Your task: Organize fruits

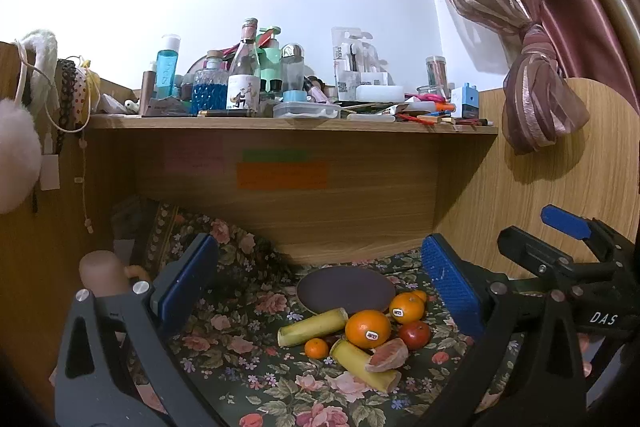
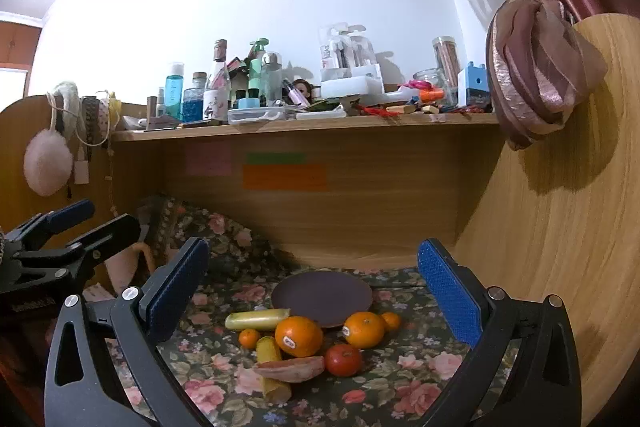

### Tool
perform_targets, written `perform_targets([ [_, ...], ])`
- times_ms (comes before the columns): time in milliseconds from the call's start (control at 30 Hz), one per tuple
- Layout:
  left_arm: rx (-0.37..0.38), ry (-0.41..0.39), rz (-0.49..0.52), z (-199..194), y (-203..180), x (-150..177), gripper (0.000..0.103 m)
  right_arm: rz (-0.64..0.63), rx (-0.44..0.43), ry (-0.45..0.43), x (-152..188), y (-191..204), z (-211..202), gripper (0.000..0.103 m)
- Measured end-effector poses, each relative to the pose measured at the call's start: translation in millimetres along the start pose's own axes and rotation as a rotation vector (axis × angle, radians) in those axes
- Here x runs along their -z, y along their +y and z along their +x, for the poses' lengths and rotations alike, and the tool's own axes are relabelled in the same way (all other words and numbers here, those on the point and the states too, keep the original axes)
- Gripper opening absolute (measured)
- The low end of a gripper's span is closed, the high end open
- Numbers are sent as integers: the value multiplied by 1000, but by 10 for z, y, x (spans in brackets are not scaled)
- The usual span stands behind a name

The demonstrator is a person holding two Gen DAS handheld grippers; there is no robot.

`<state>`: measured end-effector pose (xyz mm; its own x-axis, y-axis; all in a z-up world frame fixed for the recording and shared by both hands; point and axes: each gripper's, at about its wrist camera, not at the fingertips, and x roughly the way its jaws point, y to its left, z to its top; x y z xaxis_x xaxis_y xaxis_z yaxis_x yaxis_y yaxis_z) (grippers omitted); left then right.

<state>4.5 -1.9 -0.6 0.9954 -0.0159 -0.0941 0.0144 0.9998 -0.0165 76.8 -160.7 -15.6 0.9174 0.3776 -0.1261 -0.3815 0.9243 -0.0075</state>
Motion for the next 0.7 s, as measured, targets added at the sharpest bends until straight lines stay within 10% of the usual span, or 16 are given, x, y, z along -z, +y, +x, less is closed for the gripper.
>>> perform_targets([
  [700,7,-14,7,-20,-43,-4,103,-6,9,-22,-19,2,-65,103],
])
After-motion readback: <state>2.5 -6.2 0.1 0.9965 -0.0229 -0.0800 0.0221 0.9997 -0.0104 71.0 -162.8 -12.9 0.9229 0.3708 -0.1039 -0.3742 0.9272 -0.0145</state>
